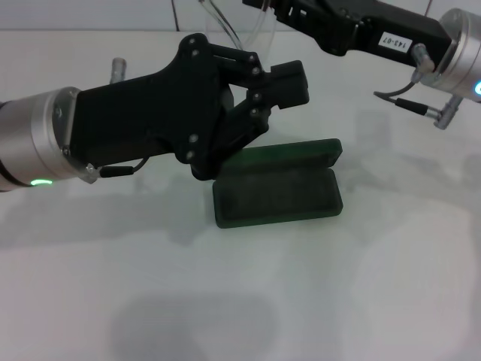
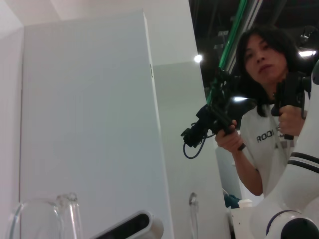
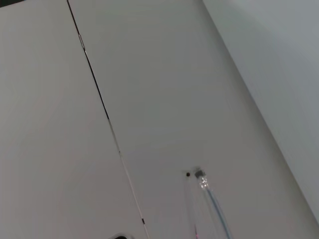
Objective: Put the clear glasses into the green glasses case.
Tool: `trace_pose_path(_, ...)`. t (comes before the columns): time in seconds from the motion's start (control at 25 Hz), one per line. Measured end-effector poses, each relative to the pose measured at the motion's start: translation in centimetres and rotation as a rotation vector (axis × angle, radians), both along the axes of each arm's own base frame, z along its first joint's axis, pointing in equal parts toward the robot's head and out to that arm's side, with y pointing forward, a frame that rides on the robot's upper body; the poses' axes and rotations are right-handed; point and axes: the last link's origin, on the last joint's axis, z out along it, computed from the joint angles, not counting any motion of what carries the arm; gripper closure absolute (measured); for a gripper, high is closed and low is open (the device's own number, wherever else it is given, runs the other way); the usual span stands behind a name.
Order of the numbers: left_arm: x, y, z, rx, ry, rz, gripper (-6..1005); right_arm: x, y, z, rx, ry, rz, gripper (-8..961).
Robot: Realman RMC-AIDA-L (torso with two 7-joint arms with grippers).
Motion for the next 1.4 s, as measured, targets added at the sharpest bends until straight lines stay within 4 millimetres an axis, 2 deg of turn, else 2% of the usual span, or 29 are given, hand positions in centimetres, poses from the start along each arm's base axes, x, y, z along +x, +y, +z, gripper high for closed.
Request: trace_pose_path(1.4,-0.2,0.7,-0.2,0.026,0.006,0.046,953,1.0,-1.1,-1.9,-0.066,-0.062,-0.011,849)
